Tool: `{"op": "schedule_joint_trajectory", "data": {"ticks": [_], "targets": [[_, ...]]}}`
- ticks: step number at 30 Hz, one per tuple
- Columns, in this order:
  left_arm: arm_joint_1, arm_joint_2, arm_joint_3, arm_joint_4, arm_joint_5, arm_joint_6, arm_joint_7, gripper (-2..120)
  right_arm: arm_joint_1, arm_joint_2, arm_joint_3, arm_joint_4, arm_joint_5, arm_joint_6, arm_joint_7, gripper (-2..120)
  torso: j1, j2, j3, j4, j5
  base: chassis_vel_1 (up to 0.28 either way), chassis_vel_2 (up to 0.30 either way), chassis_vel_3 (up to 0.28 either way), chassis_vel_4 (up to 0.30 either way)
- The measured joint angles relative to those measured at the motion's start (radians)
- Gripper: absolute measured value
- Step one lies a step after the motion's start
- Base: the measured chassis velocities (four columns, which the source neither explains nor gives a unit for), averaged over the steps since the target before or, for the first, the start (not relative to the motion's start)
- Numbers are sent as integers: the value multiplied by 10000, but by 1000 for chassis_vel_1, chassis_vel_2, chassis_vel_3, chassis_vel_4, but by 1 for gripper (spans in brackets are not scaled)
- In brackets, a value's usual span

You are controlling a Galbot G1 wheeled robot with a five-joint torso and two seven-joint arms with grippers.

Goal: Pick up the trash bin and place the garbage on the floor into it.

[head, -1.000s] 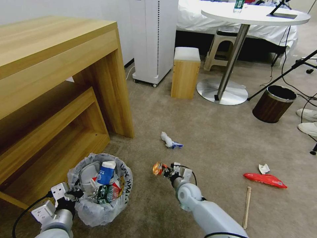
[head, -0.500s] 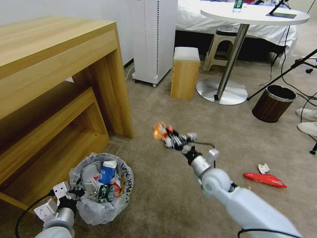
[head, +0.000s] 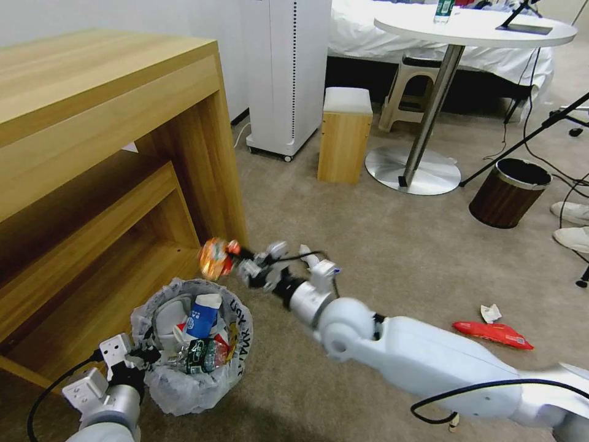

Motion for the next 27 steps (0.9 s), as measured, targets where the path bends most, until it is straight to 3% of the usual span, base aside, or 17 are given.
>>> {"op": "schedule_joint_trajectory", "data": {"ticks": [2, 9, 21, 27], "targets": [[9, -52, -6, -43, 27, -1, 6, 1, 318, 335, -696, -97, -28, -49, 129, 19, 0, 0, 0, 1, -1, 0, 0, 0, 0], [-6, -124, -24, -71, 51, -24, 12, 1, 525, 844, -1542, -90, 54, -175, 483, 19, 0, 0, 0, 0, 0, 0, 0, 0, 0], [9, -161, -34, -51, 75, -65, 49, 1, 342, 1387, -1489, -668, 158, -492, 1122, 21, 0, 0, 0, 0, 1, 0, 0, 0, 0], [-17, -152, -31, -6, 74, -66, 55, 1, 112, 1419, -1396, -731, 53, -598, 1173, 42, 0, 0, 0, 0, 1, 0, 0, 0, 0]]}}
